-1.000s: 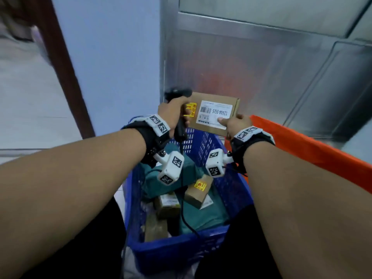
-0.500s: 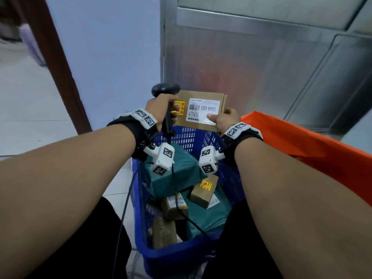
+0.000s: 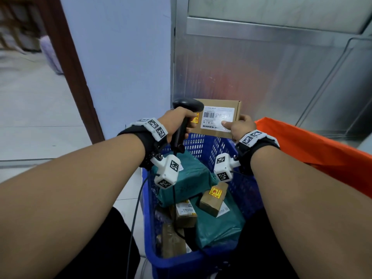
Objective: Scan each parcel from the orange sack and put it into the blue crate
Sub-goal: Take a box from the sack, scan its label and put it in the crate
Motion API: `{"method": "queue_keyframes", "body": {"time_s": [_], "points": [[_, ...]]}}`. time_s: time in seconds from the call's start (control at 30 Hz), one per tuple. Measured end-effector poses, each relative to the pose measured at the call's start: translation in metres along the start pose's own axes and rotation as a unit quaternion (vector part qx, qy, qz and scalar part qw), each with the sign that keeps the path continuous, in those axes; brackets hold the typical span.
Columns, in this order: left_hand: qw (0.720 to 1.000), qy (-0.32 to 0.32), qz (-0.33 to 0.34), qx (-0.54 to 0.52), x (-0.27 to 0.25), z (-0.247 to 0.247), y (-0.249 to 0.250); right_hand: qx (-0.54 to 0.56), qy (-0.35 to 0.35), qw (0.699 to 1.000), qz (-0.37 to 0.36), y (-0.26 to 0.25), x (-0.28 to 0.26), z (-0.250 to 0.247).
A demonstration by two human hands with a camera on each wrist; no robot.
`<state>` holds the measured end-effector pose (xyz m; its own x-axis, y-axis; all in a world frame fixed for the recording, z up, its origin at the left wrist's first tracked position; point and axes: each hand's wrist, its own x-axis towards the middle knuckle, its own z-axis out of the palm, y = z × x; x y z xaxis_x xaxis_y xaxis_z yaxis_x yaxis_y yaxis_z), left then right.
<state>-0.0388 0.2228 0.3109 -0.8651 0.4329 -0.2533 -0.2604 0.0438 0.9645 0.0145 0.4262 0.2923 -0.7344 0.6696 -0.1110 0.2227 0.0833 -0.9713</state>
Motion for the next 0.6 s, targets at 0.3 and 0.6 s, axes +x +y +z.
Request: {"method": "queue_keyframes", "body": {"time_s": [0.3, 0.6], "points": [[1.0, -0.023, -0.018, 0.01, -0.002, 0.009, 0.0, -0.001, 0.008, 1.0, -0.006, 0.007, 0.008, -0.004], [0.999, -0.039, -0.02, 0.032, -0.002, 0.012, -0.004, -0.014, 0.016, 1.0, -0.006, 0.009, 0.014, -0.001]]}}
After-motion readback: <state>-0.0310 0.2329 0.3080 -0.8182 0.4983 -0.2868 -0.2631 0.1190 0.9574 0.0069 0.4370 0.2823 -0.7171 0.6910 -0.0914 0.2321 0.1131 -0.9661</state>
